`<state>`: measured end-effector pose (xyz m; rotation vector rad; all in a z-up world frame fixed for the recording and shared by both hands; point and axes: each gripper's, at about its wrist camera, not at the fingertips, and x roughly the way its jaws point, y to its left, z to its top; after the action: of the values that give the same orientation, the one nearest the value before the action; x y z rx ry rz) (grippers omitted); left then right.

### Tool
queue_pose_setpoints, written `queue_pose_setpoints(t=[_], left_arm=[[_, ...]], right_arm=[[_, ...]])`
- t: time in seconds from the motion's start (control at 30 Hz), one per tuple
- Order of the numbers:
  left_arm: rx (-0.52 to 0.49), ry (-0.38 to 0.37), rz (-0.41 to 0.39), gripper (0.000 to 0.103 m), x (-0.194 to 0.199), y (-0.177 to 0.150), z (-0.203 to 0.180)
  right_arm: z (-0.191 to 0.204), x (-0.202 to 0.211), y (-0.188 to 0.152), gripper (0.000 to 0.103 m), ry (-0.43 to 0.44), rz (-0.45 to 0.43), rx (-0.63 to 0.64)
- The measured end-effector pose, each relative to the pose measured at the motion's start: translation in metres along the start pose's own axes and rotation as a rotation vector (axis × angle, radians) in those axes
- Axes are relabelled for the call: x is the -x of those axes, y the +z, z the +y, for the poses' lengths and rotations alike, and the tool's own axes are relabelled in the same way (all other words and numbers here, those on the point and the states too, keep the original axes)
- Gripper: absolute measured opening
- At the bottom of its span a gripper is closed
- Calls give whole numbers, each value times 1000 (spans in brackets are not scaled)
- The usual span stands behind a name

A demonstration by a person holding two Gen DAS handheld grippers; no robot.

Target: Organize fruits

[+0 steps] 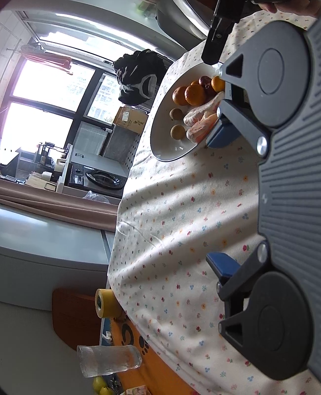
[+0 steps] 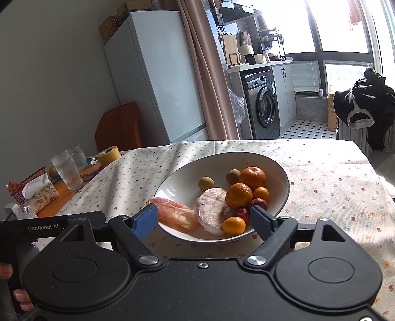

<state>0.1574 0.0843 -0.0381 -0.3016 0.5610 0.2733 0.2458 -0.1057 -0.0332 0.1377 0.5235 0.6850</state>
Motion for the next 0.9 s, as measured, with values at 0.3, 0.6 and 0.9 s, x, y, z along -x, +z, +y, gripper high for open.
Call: queue_pose_setpoints(t=[0.3, 0.6, 0.9], left_arm=[[3, 33, 5, 91, 9, -20, 18], [8, 45, 13, 91, 10, -32, 32], [-1, 5, 38, 91, 12, -40, 37]], right_arm=[[12, 0, -23, 100, 3, 45, 15], [16, -3, -41, 103, -26, 83, 13], [25, -7, -51, 103, -28, 100, 26]])
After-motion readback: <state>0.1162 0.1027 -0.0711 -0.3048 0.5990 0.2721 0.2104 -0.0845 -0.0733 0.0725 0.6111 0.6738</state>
